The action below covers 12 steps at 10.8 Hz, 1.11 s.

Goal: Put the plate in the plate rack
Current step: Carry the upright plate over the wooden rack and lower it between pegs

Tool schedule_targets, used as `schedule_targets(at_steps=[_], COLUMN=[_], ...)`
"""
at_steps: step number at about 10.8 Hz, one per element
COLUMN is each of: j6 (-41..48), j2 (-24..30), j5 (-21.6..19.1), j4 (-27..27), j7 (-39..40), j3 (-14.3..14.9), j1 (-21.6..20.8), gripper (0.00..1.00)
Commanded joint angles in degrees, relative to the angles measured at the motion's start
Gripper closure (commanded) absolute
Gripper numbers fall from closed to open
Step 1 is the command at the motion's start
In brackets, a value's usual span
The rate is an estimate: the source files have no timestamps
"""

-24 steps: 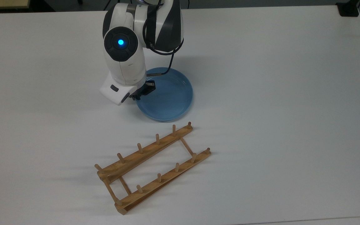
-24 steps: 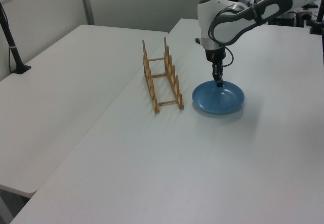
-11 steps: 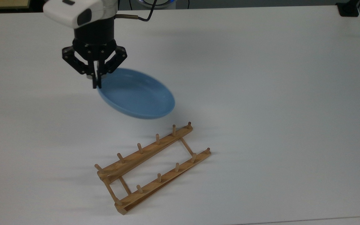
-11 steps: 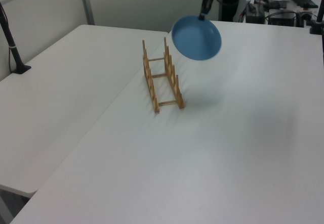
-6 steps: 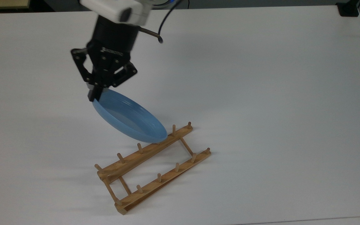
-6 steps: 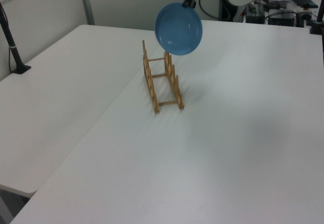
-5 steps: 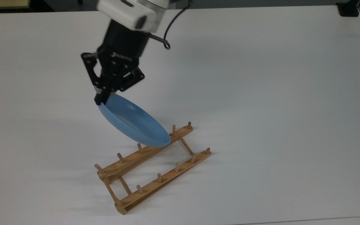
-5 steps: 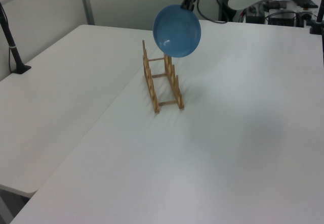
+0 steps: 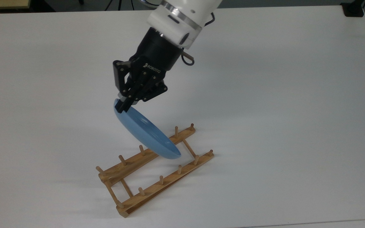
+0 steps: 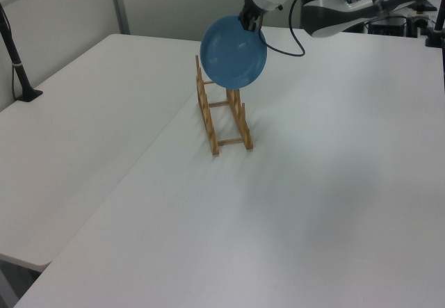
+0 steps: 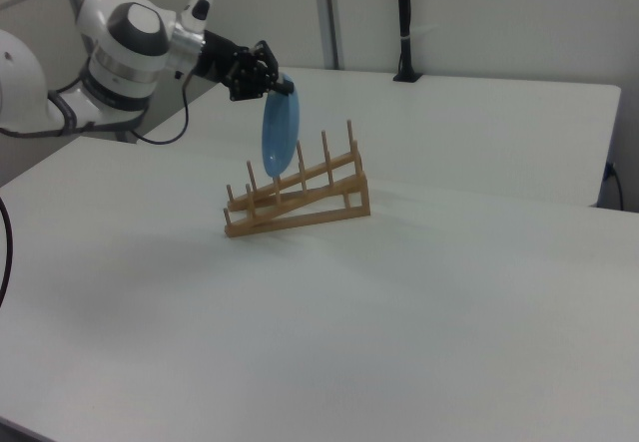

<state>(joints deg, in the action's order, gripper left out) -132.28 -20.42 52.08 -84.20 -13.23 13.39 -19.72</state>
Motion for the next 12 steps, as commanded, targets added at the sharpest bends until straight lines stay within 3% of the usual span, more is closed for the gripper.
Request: schedule_targets(at_steps=[1, 4, 12], j6=[6.41, 9.85, 9.85], j2=[-0.49, -2.95, -3.83], j5=[4.06, 9.25, 11.63], j4=[0.97, 0.88, 1.14], j7=[-3.54, -8.37, -8.74], j3=[1.11, 1.11, 1.03], j1=[-6.28, -8.58, -8.05], gripper=[1.00, 1.00, 1.00])
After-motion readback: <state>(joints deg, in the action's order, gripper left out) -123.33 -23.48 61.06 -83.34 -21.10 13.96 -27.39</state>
